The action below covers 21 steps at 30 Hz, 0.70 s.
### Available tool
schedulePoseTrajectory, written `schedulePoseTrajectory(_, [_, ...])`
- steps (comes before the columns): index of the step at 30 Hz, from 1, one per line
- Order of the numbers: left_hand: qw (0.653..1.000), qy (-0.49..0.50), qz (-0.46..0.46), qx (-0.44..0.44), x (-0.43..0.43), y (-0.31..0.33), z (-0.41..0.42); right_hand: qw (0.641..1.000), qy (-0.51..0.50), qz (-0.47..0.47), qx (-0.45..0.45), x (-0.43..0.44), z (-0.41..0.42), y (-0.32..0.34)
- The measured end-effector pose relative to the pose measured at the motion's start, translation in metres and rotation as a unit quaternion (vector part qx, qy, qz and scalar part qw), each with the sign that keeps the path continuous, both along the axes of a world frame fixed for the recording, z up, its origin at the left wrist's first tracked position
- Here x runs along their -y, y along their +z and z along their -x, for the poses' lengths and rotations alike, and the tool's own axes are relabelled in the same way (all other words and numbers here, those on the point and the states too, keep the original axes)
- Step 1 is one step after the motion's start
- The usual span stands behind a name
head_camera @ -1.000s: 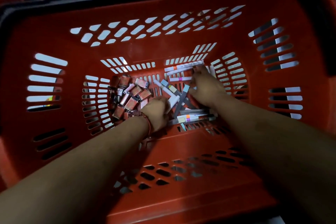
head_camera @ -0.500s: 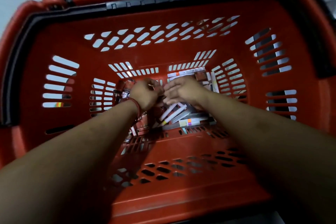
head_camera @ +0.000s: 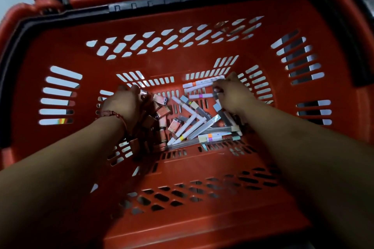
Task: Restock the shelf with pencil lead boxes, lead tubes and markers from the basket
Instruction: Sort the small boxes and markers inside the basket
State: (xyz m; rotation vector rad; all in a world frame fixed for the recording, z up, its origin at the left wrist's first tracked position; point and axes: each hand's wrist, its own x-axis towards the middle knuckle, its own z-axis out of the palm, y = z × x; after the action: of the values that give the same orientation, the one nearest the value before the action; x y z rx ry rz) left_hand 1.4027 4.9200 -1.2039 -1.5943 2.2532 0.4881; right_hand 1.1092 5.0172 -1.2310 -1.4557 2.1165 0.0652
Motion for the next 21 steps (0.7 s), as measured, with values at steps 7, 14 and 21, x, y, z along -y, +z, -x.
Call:
schedulePoseTrajectory(7, [0.992,-0.121,0.025,-0.026,-0.023,0.007,0.034,0.999,-0.014,0.016,0.029,0.001,-0.012,-0.010])
schedulePoseTrajectory(14, [0.983,-0.127,-0.039,-0.125,-0.044,-0.003,0.060,0.995,-0.091,0.000,0.034,0.014,-0.019,-0.008])
schedulePoseTrajectory(21, [0.967,-0.030,-0.062,-0.245,-0.047,-0.027,0.073,0.979,-0.131,0.054,0.144,0.009,-0.011,-0.004])
